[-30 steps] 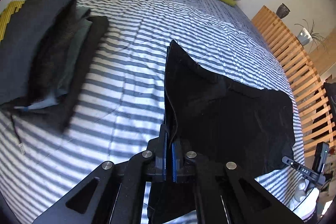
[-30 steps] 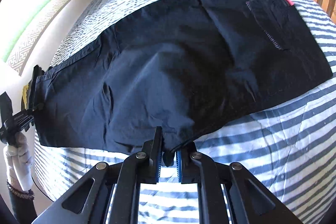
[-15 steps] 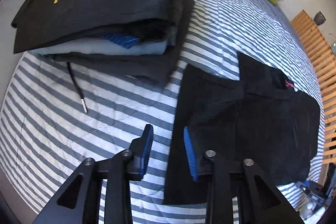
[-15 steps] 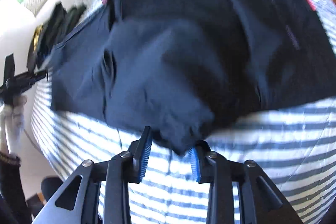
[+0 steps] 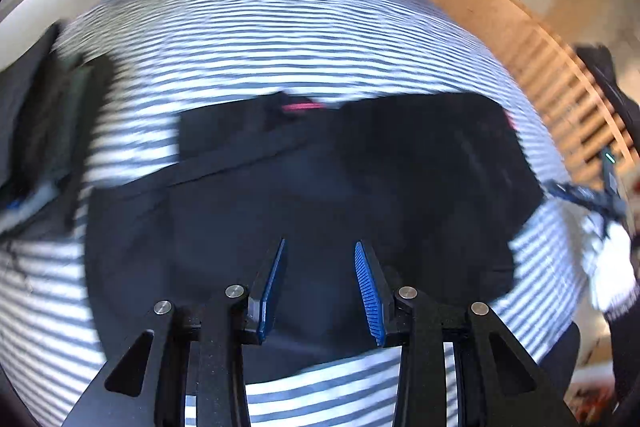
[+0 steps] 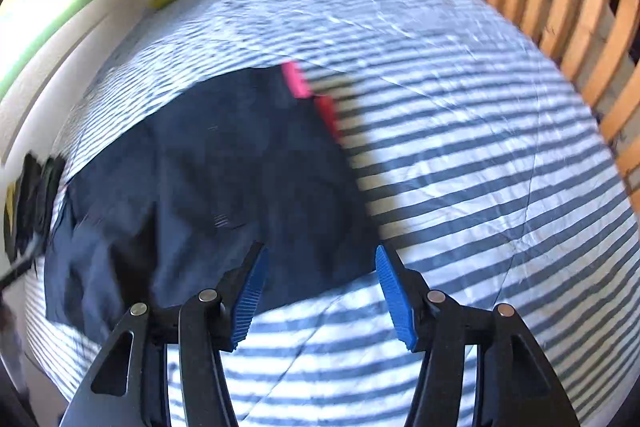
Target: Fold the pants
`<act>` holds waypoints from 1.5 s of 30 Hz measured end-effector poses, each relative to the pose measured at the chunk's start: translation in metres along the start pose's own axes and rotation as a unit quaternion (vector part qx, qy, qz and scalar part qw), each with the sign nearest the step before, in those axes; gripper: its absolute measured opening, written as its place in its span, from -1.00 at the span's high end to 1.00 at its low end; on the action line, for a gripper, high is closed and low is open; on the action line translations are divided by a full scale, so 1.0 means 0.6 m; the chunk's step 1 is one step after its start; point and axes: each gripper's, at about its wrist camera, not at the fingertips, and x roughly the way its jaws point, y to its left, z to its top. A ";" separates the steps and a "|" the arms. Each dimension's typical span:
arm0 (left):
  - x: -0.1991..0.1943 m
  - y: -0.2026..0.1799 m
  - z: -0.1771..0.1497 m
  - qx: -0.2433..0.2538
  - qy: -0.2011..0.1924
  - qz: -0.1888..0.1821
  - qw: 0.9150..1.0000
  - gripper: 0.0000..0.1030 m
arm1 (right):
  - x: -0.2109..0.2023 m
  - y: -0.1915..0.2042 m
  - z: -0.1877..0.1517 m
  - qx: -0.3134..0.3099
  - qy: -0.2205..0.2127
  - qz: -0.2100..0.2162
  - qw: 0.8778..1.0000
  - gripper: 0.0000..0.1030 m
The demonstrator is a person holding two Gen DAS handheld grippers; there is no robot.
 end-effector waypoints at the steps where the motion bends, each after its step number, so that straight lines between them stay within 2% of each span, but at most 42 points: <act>1: 0.010 -0.039 0.004 0.016 0.004 -0.016 1.000 0.26 | 0.015 -0.009 0.011 0.007 0.010 0.013 1.000 -0.01; 3: 0.039 -0.138 0.004 0.064 0.023 -0.052 0.996 0.21 | 0.031 -0.026 0.028 0.005 0.015 0.025 1.000 -0.01; 5: 0.079 -0.240 0.006 0.119 0.034 -0.073 0.990 -0.17 | 0.037 -0.035 0.046 0.000 0.011 0.036 0.999 -0.03; 6: 0.100 -0.289 0.006 0.150 0.038 -0.079 0.985 -0.23 | 0.040 -0.038 0.053 -0.001 0.011 0.047 0.999 -0.07; 8: 0.139 -0.380 0.003 0.206 0.042 -0.075 0.975 -0.25 | 0.056 -0.039 0.069 0.003 0.024 0.077 0.997 -0.11; 11: 0.210 -0.496 0.003 0.274 0.053 -0.063 0.958 -0.25 | 0.061 -0.057 0.094 0.011 0.025 0.091 0.995 -0.11; 15: 0.301 -0.601 0.000 0.356 0.055 -0.016 0.933 -0.25 | 0.040 -0.092 0.102 0.006 0.020 0.112 0.993 -0.11; 18: 0.351 -0.645 -0.001 0.381 0.049 0.014 0.923 -0.28 | 0.031 -0.121 0.098 0.000 0.023 0.119 0.993 -0.11; 19: 0.356 -0.653 0.001 0.391 0.029 0.016 0.920 -0.34 | 0.028 -0.130 0.097 -0.001 0.025 0.124 0.992 -0.11; 20: 0.358 -0.659 0.001 0.397 0.022 0.012 0.917 -0.19 | 0.026 -0.138 0.095 -0.002 0.025 0.129 0.991 -0.11; 21: 0.360 -0.660 0.006 0.396 0.019 0.006 0.918 0.03 | 0.022 -0.145 0.092 -0.002 0.023 0.134 0.991 -0.11; 22: 0.359 -0.656 0.015 0.386 0.013 0.007 0.922 0.36 | 0.019 -0.150 0.090 -0.002 0.018 0.141 0.990 -0.11; 23: 0.353 -0.648 0.025 0.368 0.015 -0.008 0.930 0.46 | 0.018 -0.154 0.092 -0.001 0.010 0.150 0.989 -0.11; 25: 0.329 -0.621 0.043 0.320 0.006 -0.046 0.946 0.51 | 0.017 -0.155 0.098 0.000 0.001 0.164 0.986 -0.13; 27: 0.305 -0.594 0.055 0.269 0.000 -0.081 0.960 0.53 | 0.027 -0.140 0.108 -0.009 0.017 0.185 0.983 -0.22; 28: 0.286 -0.579 0.057 0.254 -0.007 -0.096 0.962 0.53 | 0.033 -0.133 0.112 -0.010 0.028 0.196 0.980 -0.24; 31: 0.259 -0.563 0.055 0.241 -0.023 -0.111 0.964 0.54 | 0.056 -0.108 0.125 -0.001 0.055 0.245 0.968 -0.28; 34: 0.245 -0.549 0.050 0.234 -0.024 -0.123 0.964 0.54 | 0.086 -0.075 0.133 -0.003 0.088 0.270 0.959 -0.37; 37: 0.234 -0.540 0.042 0.232 -0.019 -0.138 0.963 0.55 | 0.113 -0.044 0.135 -0.003 0.107 0.292 0.950 -0.38; 40: 0.232 -0.545 0.029 0.224 -0.016 -0.147 0.963 0.55 | 0.127 -0.026 0.131 0.006 0.101 0.289 0.952 -0.37; 41: 0.232 -0.547 0.026 0.220 -0.014 -0.150 0.964 0.55 | 0.126 -0.024 0.129 0.009 0.093 0.286 0.954 -0.23; 42: 0.228 -0.548 0.023 0.216 -0.014 -0.153 0.964 0.55 | 0.122 -0.019 0.126 0.006 0.085 0.276 0.957 0.31; 43: 0.223 -0.549 0.022 0.210 -0.012 -0.162 0.964 0.56 | 0.114 -0.014 0.123 -0.004 0.080 0.252 0.965 0.59; 45: 0.209 -0.561 0.017 0.199 -0.009 -0.187 0.962 0.56 | 0.093 -0.017 0.116 -0.005 0.068 0.248 0.966 0.66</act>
